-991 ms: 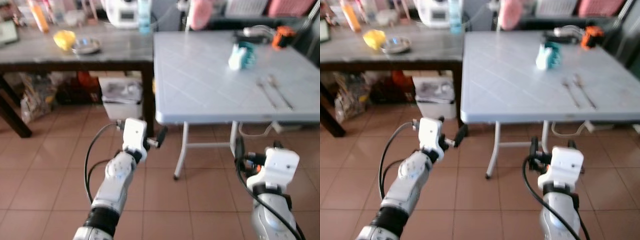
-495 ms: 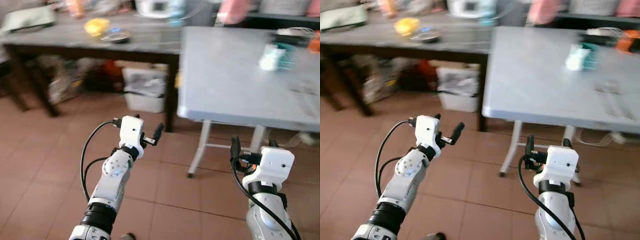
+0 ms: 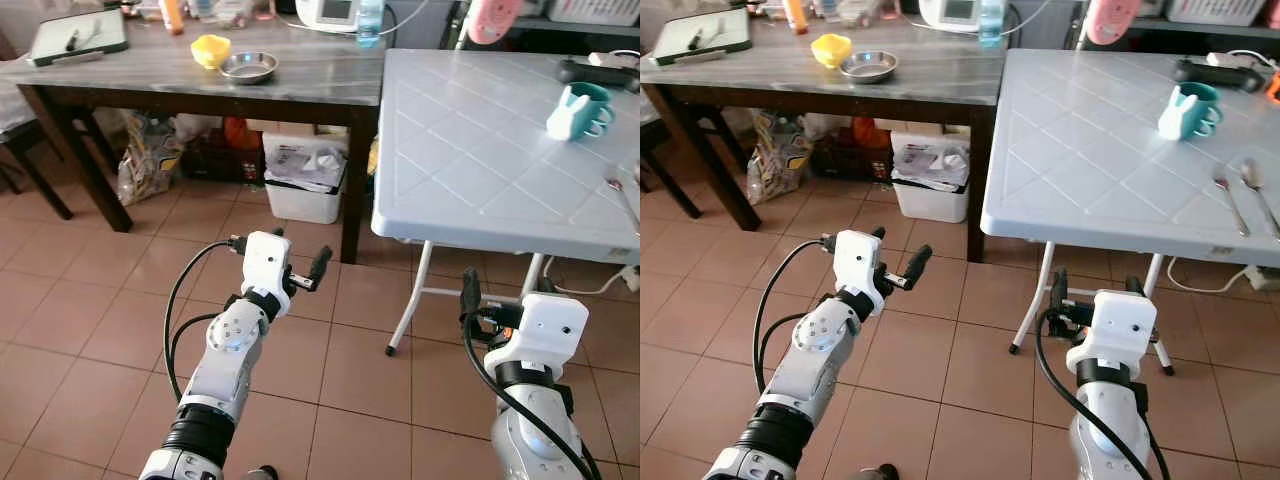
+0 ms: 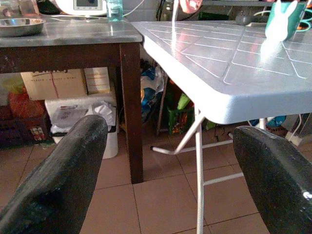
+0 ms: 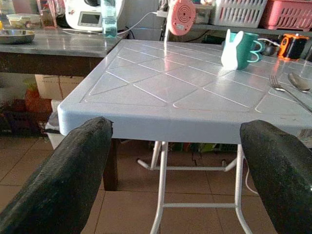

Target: Setting the table

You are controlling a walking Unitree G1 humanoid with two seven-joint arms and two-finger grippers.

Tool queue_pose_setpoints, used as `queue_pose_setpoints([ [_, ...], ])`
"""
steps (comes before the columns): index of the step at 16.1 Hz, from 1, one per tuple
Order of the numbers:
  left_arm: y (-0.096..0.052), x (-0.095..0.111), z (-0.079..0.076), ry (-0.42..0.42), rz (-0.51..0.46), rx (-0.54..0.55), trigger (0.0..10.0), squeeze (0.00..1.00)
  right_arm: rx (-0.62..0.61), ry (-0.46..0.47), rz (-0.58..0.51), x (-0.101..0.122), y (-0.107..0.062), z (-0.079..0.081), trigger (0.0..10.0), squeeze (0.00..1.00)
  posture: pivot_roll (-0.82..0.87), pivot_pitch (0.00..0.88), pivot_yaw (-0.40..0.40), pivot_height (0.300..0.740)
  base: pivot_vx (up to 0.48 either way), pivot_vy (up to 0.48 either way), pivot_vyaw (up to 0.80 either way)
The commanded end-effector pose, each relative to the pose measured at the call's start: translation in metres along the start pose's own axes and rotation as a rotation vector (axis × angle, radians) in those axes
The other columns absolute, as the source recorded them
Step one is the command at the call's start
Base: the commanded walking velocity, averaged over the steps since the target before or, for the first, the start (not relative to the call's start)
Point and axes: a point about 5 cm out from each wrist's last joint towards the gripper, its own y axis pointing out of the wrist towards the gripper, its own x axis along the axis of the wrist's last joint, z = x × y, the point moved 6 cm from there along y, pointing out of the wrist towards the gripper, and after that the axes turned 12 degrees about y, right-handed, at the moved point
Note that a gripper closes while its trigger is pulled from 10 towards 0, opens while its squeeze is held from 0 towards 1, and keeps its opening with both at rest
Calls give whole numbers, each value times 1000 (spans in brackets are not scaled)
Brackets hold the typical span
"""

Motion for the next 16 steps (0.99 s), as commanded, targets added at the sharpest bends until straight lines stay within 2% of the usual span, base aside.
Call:
queue_pose_setpoints([
  [1,2,3,0,9,-5,-3,10000,0,-3,-6,-3,0,0,0,10000,0,28,109,21,740,0,-337,0],
  [4,2,3,0,8,-5,-4,10000,0,1,-7,-3,0,0,2,10000,0,29,113,25,740,0,-341,0],
  [8,2,2,-1,7,-1,-11,10000,0,0,-6,-1,-1,0,2,10000,0,28,114,28,740,0,0,0],
  [16,5,4,0,11,-3,-16,10000,0,-9,0,-9,-1,0,4,10000,0,33,116,43,740,0,-480,0],
])
